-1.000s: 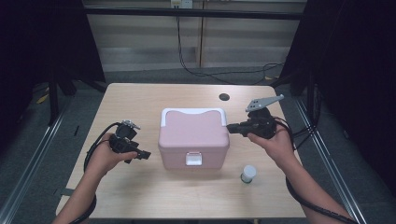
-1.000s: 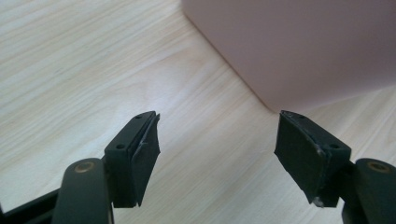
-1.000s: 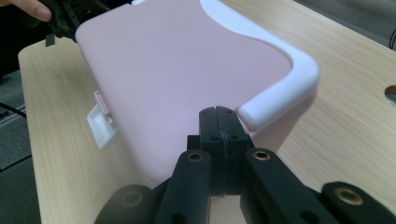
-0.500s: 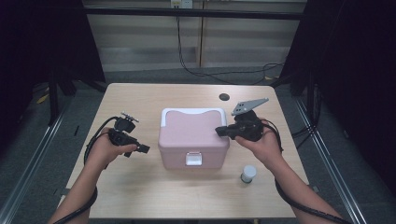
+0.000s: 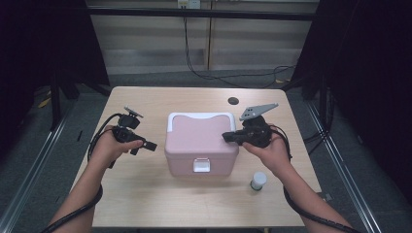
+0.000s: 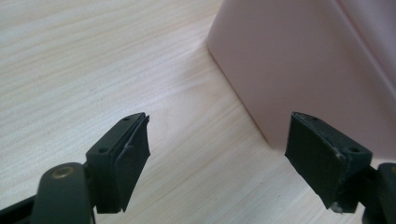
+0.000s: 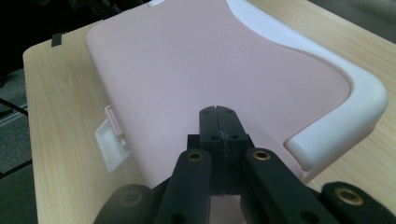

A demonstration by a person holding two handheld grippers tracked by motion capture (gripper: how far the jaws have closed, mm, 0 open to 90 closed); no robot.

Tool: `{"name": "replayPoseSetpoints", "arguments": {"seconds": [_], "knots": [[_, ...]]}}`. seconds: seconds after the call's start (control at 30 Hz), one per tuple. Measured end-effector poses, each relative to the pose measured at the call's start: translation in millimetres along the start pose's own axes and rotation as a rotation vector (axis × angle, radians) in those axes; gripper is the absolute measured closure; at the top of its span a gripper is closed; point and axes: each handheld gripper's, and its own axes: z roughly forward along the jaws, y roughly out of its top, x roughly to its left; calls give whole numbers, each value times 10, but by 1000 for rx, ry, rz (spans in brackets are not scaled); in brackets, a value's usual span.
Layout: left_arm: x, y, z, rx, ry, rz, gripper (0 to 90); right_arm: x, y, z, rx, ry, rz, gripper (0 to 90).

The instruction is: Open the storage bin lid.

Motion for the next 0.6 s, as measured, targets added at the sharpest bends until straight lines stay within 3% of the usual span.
{"name": "replayPoseSetpoints", "arguments": {"seconds": [0.3, 0.6], "knots": [[-35, 169, -34, -15, 18, -24, 172, 28, 8, 2, 7, -19, -8, 900], [-50, 325, -125, -11, 5, -71, 163, 28, -2, 1, 3, -18, -1, 900]]}}
